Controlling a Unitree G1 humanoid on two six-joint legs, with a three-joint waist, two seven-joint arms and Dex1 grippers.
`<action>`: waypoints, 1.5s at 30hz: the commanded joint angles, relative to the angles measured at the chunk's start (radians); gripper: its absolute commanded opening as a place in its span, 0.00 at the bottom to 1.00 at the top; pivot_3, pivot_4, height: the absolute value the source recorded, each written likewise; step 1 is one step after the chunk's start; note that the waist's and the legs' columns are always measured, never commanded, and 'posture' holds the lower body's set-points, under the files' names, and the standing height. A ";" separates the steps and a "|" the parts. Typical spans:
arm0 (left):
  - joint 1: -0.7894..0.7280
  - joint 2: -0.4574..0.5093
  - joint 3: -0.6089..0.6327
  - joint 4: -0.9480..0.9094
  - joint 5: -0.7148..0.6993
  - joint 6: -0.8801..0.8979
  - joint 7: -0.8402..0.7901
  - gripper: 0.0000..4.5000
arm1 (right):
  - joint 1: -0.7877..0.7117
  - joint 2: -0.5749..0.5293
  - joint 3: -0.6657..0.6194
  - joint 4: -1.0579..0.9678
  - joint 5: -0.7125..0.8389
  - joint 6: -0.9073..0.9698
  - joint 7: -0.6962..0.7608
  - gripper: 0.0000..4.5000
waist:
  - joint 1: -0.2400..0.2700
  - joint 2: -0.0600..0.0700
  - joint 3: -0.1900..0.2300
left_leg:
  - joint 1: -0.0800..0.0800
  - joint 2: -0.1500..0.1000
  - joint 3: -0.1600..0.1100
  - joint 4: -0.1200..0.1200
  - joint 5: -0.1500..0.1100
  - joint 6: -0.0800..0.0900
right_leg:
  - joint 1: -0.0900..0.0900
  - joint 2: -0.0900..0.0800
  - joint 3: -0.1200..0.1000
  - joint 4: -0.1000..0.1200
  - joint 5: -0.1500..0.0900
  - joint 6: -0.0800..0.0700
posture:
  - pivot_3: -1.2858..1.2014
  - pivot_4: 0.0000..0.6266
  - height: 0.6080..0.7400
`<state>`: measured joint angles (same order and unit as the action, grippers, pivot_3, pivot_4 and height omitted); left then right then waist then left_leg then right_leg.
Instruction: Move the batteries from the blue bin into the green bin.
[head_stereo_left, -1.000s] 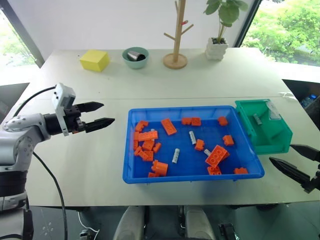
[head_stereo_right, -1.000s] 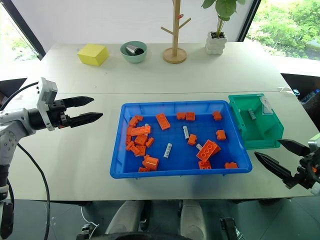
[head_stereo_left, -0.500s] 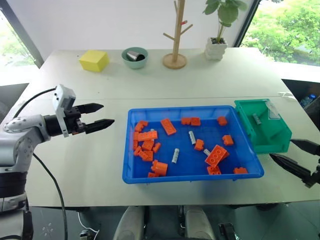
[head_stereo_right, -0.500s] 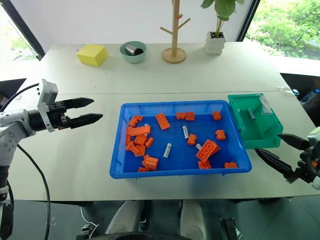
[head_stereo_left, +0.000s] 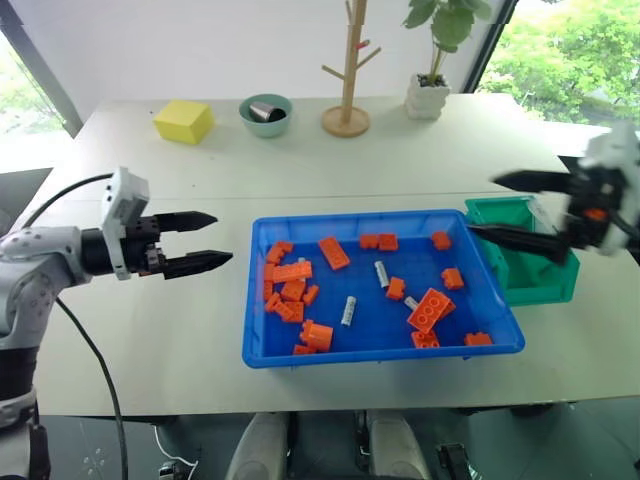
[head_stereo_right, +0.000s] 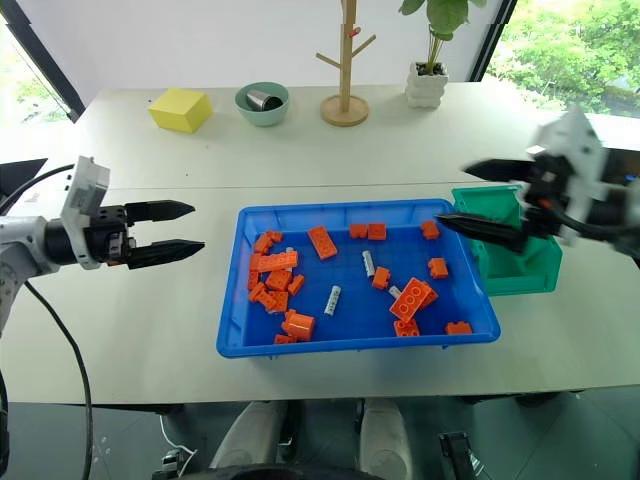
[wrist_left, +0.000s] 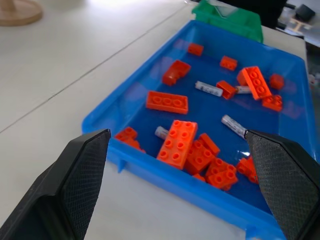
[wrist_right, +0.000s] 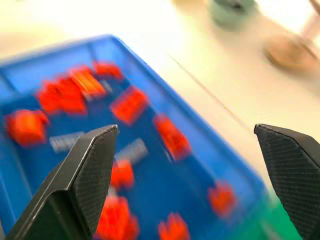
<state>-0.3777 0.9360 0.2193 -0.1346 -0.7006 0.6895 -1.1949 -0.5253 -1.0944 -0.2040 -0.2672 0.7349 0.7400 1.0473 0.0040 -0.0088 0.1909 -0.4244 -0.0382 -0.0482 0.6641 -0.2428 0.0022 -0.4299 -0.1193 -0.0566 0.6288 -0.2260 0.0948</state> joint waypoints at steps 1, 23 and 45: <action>-0.016 0.038 0.010 -0.047 -0.016 -0.005 -0.040 1.00 | -0.196 0.115 0.235 0.053 -0.094 0.002 0.034 0.99 | -0.001 -0.001 0.001 | -0.001 0.000 0.000 0.000 0.000 0.000 | -0.001 0.000 0.000 0.000 0.000 0.000 | 0.52 0.24 0.71; 0.185 0.133 0.152 -0.238 -0.091 0.034 -0.053 1.00 | -0.553 0.730 0.673 0.697 -0.443 -0.060 0.233 0.99 | -0.024 -0.001 0.001 | -0.002 -0.002 -0.001 -0.001 0.002 -0.004 | -0.005 0.002 0.000 0.006 0.003 0.005 | 0.52 0.24 0.71; 0.125 0.130 0.132 -0.216 -0.117 0.050 -0.026 1.00 | -0.549 0.853 0.653 0.863 -0.606 -0.082 0.204 0.58 | -0.024 -0.001 0.001 | -0.002 -0.002 -0.002 -0.002 0.003 -0.006 | -0.006 0.002 0.000 0.008 0.003 0.004 | 0.52 0.24 0.71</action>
<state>-0.2411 1.0548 0.3387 -0.3490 -0.8026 0.7384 -1.2199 -1.0672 -0.2473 0.4738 0.6413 0.1247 0.6534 1.2441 -0.0204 -0.0099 0.1917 -0.4260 -0.0403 -0.0503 0.6624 -0.2395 -0.0035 -0.4360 -0.1171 -0.0565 0.6368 -0.2233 0.0992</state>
